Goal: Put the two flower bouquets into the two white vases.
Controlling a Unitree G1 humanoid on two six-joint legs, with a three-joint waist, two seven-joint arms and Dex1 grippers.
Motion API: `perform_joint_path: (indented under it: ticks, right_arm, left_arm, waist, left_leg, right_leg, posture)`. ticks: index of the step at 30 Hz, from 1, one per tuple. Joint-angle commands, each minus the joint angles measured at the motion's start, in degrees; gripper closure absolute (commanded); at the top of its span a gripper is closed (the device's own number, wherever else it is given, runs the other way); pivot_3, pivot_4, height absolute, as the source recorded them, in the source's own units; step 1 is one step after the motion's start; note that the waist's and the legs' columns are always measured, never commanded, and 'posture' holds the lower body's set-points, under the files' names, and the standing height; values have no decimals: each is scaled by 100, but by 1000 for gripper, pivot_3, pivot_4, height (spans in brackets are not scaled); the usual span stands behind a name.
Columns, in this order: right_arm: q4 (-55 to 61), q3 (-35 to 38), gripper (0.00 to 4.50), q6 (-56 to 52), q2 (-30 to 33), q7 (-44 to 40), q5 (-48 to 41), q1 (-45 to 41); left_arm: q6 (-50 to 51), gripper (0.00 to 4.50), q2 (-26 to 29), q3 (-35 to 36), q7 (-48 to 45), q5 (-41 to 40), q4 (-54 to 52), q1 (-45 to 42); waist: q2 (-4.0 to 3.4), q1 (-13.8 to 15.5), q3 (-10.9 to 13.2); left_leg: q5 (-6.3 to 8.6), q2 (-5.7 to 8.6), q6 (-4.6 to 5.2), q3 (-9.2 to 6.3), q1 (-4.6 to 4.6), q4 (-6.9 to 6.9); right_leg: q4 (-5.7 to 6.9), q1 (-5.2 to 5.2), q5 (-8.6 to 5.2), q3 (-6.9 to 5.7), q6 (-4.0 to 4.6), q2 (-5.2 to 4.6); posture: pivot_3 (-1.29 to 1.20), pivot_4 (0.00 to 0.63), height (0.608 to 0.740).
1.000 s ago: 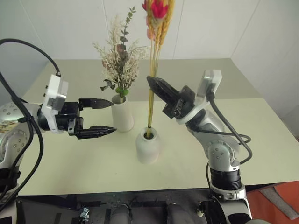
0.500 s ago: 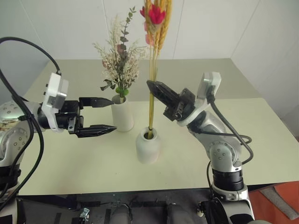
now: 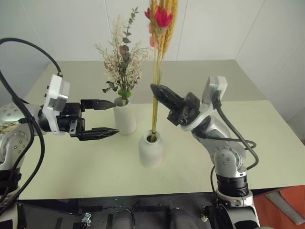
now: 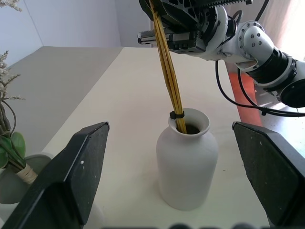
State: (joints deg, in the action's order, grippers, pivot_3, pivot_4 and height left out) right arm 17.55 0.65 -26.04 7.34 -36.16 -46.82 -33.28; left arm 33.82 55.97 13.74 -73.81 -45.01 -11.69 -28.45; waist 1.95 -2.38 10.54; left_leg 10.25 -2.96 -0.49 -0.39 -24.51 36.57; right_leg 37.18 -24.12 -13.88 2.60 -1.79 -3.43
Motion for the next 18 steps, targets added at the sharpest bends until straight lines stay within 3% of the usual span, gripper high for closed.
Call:
perform_joint_path:
  ticks: [1,18]
  right_arm:
    - [112,103,4446,0,-17,20,-171,-47]
    - [-36,82,4446,-184,108,-95,-442,-33]
  left_arm:
    - [-68,0,32,47,-37,3,-17,-127]
    - [-89,0,37,41,-78,14,12,-139]
  waist:
    - [0,0,0]
    - [0,-1,0]
  left_leg:
    - [0,0,0,0,0,0]
    - [0,0,0,0,-2,0]
  right_leg:
    - [0,0,0,0,0,0]
    - [0,-2,0,0,0,1]
  posture:
    - [0,150,740]
    - [0,150,740]
